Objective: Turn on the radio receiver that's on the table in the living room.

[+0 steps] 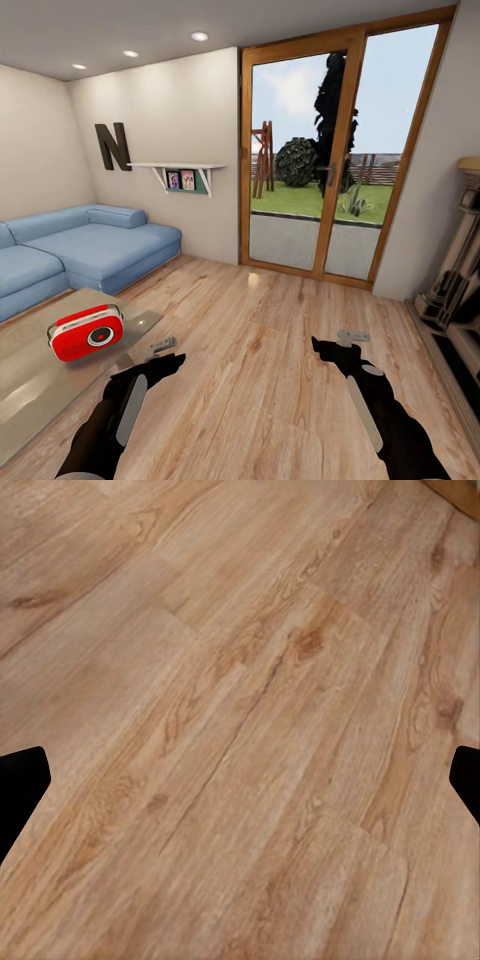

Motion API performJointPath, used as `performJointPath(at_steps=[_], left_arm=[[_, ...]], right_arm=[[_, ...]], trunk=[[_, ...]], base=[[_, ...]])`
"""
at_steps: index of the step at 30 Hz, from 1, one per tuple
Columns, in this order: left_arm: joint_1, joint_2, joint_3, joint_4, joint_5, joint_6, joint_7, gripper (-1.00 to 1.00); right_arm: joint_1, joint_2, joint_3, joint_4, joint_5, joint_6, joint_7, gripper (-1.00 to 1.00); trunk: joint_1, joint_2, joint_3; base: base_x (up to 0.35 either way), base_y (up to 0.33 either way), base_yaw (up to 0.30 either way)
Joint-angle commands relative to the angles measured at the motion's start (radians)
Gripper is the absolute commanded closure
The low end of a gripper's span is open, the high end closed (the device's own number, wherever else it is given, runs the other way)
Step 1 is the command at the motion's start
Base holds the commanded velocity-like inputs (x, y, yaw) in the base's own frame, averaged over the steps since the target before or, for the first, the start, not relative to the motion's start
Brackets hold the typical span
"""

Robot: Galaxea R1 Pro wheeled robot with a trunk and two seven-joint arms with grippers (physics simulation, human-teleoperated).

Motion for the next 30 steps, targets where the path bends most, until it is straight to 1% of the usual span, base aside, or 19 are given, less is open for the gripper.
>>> performJointPath(at_steps=[1, 5, 9, 24, 27, 30], left_arm=[[0.0, 0.0, 0.0, 0.0, 0.0, 0.0, 0.0, -1.0], [0.0, 0.0, 0.0, 0.001, 0.0, -0.001, 0.0, -1.0], [0.0, -0.001, 0.0, 0.003, 0.0, -0.001, 0.0, -1.0], [0.0, 0.0, 0.001, 0.003, -0.001, -0.002, 0.001, -1.0], [0.0, 0.0, 0.001, 0.004, -0.003, -0.024, 0.001, -1.0], [0.0, 0.0, 0.001, 0.004, -0.003, -0.03, 0.001, -1.0]], right_arm=[[0.0, 0.0, 0.0, 0.0, 0.0, 0.0, 0.0, -1.0], [0.0, 0.0, 0.0, 0.0, -0.001, 0.0, 0.0, -1.0], [0.0, 0.0, 0.0, 0.0, -0.001, -0.001, 0.0, -1.0], [0.0, 0.001, -0.002, 0.0, -0.003, 0.0, 0.0, -1.0], [0.0, 0.001, -0.002, -0.001, -0.003, 0.0, 0.0, -1.0], [0.0, 0.002, -0.002, -0.001, -0.003, -0.001, 0.0, -1.0]], trunk=[[0.0, 0.0, 0.0], [0.0, 0.0, 0.0], [0.0, 0.0, 0.0], [0.0, 0.0, 0.0], [0.0, 0.0, 0.0], [0.0, 0.0, 0.0]], base=[[0.0, 0.0, 0.0], [-0.01, 0.007, 0.002], [-0.11, 0.146, 0.109], [-0.216, 0.201, 0.253], [-0.206, 0.165, 0.262], [-0.103, 0.088, 0.262]])
